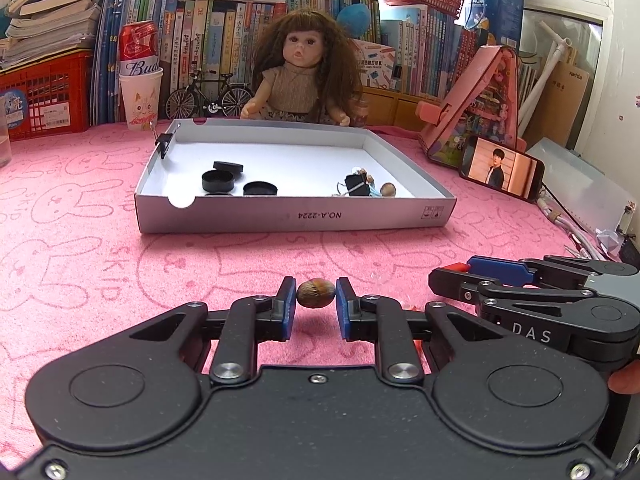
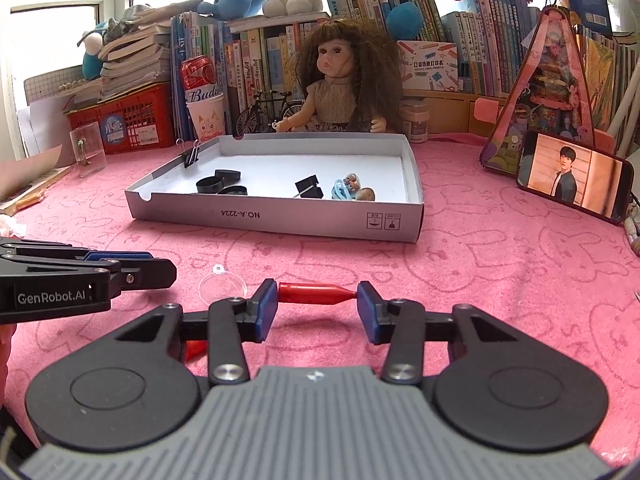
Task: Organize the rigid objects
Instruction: 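Grasp the brown nut with the left tool while the right tool grasps a red crayon, then carry the nut with the left tool over the tray while the right tool carries the crayon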
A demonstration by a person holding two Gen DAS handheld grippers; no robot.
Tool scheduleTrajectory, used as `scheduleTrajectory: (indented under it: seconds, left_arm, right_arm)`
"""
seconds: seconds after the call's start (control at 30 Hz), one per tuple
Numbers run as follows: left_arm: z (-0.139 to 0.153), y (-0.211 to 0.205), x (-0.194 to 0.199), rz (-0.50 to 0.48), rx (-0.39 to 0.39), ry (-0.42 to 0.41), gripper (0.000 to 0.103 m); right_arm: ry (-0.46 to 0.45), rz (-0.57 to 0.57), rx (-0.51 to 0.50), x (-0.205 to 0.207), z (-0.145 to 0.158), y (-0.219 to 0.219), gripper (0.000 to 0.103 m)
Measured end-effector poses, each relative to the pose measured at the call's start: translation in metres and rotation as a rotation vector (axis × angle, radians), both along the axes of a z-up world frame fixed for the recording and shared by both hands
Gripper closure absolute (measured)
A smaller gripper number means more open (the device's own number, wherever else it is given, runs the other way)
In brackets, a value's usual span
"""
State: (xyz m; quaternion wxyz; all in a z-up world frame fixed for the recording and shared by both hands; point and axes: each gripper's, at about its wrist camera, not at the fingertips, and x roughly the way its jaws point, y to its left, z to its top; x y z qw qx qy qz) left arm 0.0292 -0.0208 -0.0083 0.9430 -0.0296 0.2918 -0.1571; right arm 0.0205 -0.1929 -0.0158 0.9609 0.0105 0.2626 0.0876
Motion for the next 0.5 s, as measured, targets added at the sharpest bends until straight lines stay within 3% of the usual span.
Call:
scheduleTrajectory:
  seconds: [0.5]
  left_arm:
    - [0.0032,0.0031,0.0057,0.018,0.000,-0.005,0.084]
  right_arm:
    - [-0.007,-0.025,0.007,0.0027,0.0025,-0.0037,0.055]
